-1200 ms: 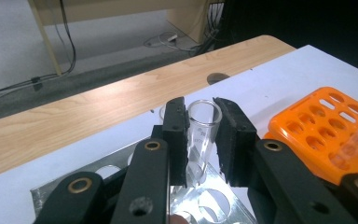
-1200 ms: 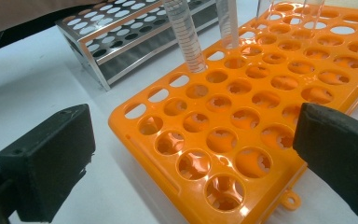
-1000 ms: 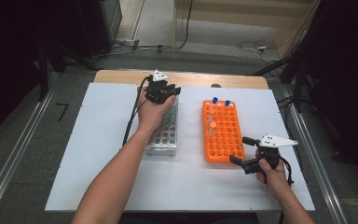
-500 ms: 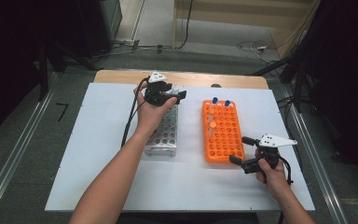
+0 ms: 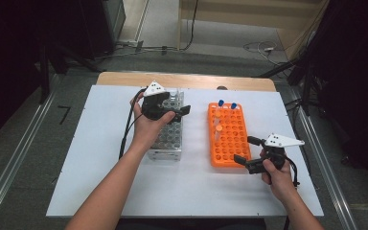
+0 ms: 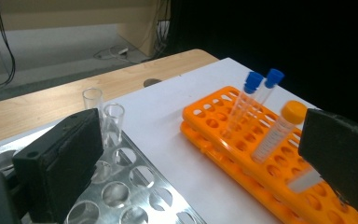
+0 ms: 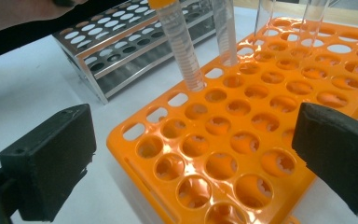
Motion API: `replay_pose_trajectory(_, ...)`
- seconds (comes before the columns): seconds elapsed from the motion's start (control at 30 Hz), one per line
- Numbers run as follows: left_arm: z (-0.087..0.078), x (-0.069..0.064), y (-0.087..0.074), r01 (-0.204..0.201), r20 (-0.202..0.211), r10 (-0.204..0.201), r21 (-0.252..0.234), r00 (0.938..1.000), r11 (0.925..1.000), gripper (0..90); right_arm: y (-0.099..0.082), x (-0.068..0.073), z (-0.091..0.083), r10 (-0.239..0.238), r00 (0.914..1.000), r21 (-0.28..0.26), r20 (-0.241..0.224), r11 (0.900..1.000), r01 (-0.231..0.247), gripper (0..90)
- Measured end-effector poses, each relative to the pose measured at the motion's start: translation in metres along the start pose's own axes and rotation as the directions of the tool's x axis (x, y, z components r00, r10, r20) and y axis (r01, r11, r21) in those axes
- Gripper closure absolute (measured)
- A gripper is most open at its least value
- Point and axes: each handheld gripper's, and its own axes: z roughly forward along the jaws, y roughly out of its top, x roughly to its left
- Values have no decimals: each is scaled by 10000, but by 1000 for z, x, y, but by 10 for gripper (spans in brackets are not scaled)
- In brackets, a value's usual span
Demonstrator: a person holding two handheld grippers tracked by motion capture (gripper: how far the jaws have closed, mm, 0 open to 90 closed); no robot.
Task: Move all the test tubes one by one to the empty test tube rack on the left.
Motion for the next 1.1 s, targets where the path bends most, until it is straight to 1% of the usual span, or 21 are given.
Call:
replay_pose_trajectory(0.07,-5,-4,-2,24,102,-24,-46,9999,10000,0,2,1,2,1,10000,-11,68,10000,-1,15)
replay_pose_trajectory(0.23,-19,-15,-10,-145,319,149,-136,9994,9998,0,9,2,7,-49,10000,-21,64,10000,49,20)
replay_pose_trajectory(0.3,-23,-19,-12,-239,311,244,-149,9992,9996,0,11,2,9,-68,10000,1,67,10000,68,21)
replay_pose_trajectory(0.4,-30,-25,-17,-280,389,287,-173,9988,9995,0,14,2,10,-44,10000,-23,38,10000,44,23)
replay_pose_trajectory(0.43,-33,-28,-20,-310,391,316,-171,9987,9994,0,17,1,12,39,10000,-29,9,10000,-39,31)
replay_pose_trajectory(0.5,-35,-30,-22,-343,379,349,-173,9987,9993,0,19,0,14,70,10000,1,-31,10000,-70,35)
replay_pose_trajectory(0.6,-42,-34,-29,-259,424,271,-295,9987,9992,0,21,0,16,55,10000,33,-15,10000,-55,42)
replay_pose_trajectory(0.63,-44,-35,-31,-228,414,241,-318,9989,9992,0,24,0,19,9,10000,61,-40,10000,-8,57)
replay_pose_trajectory(0.77,-51,-37,-38,-178,417,193,-349,9989,9992,0,27,-1,23,30,9999,69,-119,10000,-29,76)
replay_pose_trajectory(0.8,-52,-38,-40,-145,400,160,-375,9991,9992,0,29,-1,27,92,9999,81,-134,9999,-91,124)
replay_pose_trajectory(0.87,-55,-38,-44,-54,446,71,-388,9990,9992,0,30,-1,31,110,9998,170,-151,9998,-107,136)
replay_pose_trajectory(0.9,-56,-39,-47,-105,426,115,-236,9990,9997,0,31,-1,34,107,9998,254,-141,9996,-103,154)
replay_pose_trajectory(0.97,-57,-39,-48,-94,439,106,-264,9990,9996,0,31,-1,39,105,9999,396,-117,9992,-101,189)
replay_pose_trajectory(1.03,-59,-38,-50,51,505,-35,-298,9987,9995,0,32,-1,44,119,9999,644,-19,9979,-117,225)
replay_pose_trajectory(1.1,-60,-39,-52,84,514,-69,-278,9987,9996,0,34,0,46,119,9999,753,14,9971,-120,251)
